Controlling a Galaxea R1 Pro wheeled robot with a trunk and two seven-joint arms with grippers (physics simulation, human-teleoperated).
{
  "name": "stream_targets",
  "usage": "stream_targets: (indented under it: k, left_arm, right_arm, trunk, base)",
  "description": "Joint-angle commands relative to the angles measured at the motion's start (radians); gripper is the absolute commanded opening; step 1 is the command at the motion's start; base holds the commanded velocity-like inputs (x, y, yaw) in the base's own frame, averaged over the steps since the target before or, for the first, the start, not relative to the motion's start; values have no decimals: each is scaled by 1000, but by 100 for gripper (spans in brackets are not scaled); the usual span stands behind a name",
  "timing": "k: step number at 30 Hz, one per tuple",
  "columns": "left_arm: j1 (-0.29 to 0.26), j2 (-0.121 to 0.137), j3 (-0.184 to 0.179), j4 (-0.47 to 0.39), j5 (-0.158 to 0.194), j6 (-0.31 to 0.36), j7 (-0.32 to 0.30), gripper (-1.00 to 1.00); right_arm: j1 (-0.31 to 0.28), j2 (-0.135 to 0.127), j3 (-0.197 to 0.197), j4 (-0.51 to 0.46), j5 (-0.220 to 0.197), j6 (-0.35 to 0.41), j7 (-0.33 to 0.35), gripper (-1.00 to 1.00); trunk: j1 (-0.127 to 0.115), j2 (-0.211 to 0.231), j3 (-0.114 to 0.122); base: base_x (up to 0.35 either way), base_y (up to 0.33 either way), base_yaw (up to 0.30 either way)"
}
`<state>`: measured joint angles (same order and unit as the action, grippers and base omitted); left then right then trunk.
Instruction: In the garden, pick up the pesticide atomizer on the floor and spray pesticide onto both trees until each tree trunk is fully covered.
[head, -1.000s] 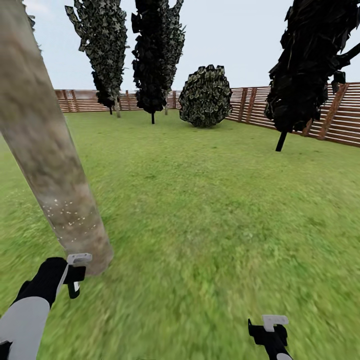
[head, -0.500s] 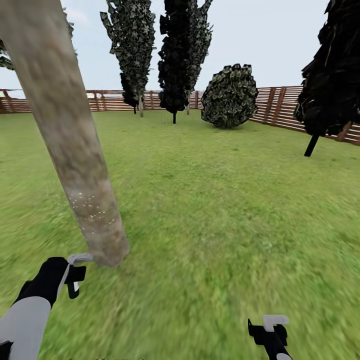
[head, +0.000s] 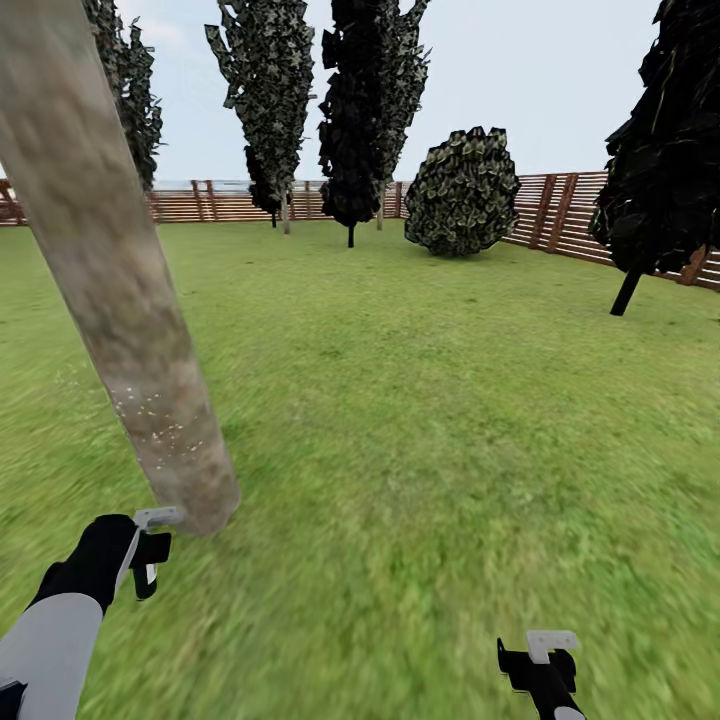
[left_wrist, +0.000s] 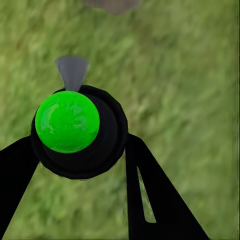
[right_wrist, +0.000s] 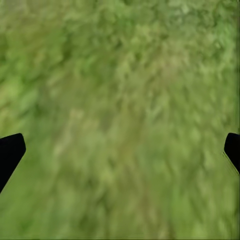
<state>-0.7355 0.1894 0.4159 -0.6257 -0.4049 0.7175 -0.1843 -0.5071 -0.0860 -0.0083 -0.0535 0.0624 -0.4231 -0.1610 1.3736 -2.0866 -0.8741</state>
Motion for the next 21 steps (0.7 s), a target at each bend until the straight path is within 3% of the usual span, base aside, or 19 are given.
stream_targets:
  k: [1,12,21]
  left_arm:
    - [-1,-1,4,-2,-11,3,-9,-100]
    - [-1,-4,4,-3,-11,3,-9,-100]
    - [-1,-3,5,-4,-12,3,-9,-100]
  right_arm:
    - [-1,0,-1,1,7,-2,-5,100]
    - [-1,3,1,0,7,-2,-5,100]
    - [-1,5,1,0,7,-2,-4,100]
  trunk:
    - [0,0,-1]
    - [0,0,-1]
    - [0,0,-1]
  base:
    - [225,-211,0]
    - [191,-222,8]
    - [163,-234,235]
